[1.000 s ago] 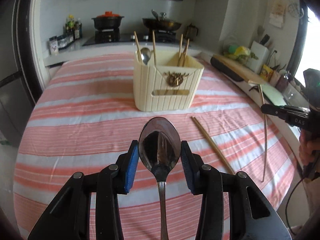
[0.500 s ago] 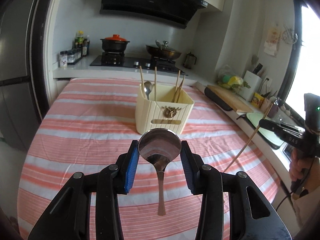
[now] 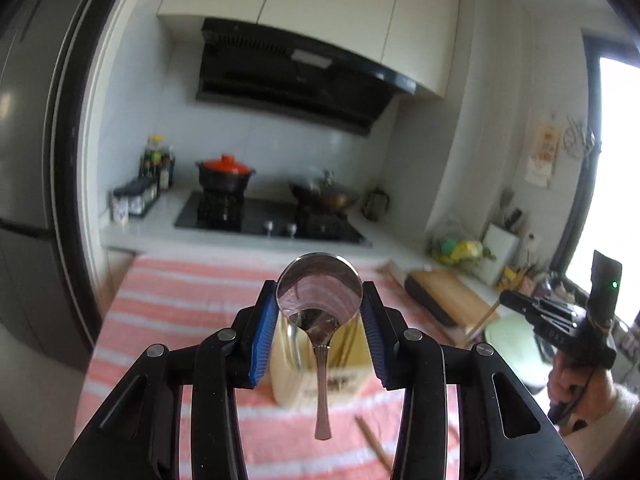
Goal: Organize utensils
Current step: 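Carry the spoon and chopstick over the cream holder and release both inside, then move both tools back toward the last two chopsticks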
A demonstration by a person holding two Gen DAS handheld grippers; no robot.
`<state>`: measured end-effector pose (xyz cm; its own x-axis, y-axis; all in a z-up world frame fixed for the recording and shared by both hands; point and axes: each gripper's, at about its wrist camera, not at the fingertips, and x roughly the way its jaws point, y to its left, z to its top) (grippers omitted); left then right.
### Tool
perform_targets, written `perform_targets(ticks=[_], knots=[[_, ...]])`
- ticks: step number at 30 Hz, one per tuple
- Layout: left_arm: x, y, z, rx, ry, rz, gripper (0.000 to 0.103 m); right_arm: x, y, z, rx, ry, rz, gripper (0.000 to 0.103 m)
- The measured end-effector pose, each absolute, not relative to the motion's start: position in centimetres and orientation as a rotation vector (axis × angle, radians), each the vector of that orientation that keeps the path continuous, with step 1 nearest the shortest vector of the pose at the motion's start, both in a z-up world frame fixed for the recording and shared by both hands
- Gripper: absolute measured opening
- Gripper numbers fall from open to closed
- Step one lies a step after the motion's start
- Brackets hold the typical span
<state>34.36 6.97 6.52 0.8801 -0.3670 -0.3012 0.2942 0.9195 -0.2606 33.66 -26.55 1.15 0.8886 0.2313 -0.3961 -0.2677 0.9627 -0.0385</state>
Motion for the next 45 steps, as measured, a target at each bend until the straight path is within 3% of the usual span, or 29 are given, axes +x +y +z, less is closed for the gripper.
perform_targets(ticks=[4, 8, 18, 23, 25, 26, 27, 32, 35, 37, 40, 45], knots=[[39.2, 5.9, 8.0, -0.246, 0.320, -0.320, 0.042, 37.1, -25.8, 4.4, -0.019, 0.300, 0.292, 0.006], [44.4, 3.8, 6.2, -0.243, 0.390, -0.296, 0.042, 41.3, -24.0, 4.8, 0.038, 0.312, 0.353, 0.006], [53.0, -0.5, -3.7, -0.160, 0.688, -0.284, 0.042, 53.6, -19.1, -5.8, 0.001, 0.769, 0.406, 0.006], [55.2, -1.7, -7.3, -0.146, 0.812, -0.257, 0.044, 56.8, -18.6, -9.5, 0.049, 0.898, 0.412, 0.007], [55.3, -1.6, -7.7, -0.157, 0.856, -0.246, 0.047, 57.8, -18.7, -10.1, 0.082, 0.917, 0.408, 0.014], [55.0, -1.4, -7.5, -0.162, 0.863, -0.252, 0.047, 58.0, -18.8, -10.0, 0.089, 0.919, 0.399, 0.028], [54.3, -1.0, -6.8, -0.162, 0.858, -0.261, 0.048, 57.7, -18.7, -9.5, 0.092, 0.900, 0.385, 0.033], [47.7, 1.1, -2.2, 0.002, 0.763, -0.248, 0.073, 52.5, -20.8, -3.3, 0.049, 0.731, 0.378, 0.036], [42.4, 2.4, -1.1, 0.096, 0.741, -0.265, 0.087, 47.0, -22.4, 0.0, -0.051, 0.636, 0.365, 0.052], [39.1, 3.0, -2.0, 0.130, 0.760, -0.276, 0.095, 42.8, -23.6, 0.4, -0.118, 0.600, 0.346, 0.054], [34.3, 3.4, -6.4, 0.102, 0.826, -0.312, 0.097, 37.3, -25.3, -2.0, -0.185, 0.591, 0.300, 0.059], [29.0, 2.1, -17.0, 0.003, 0.934, -0.306, 0.097, 29.9, -27.5, -12.5, -0.167, 0.666, 0.210, 0.059]])
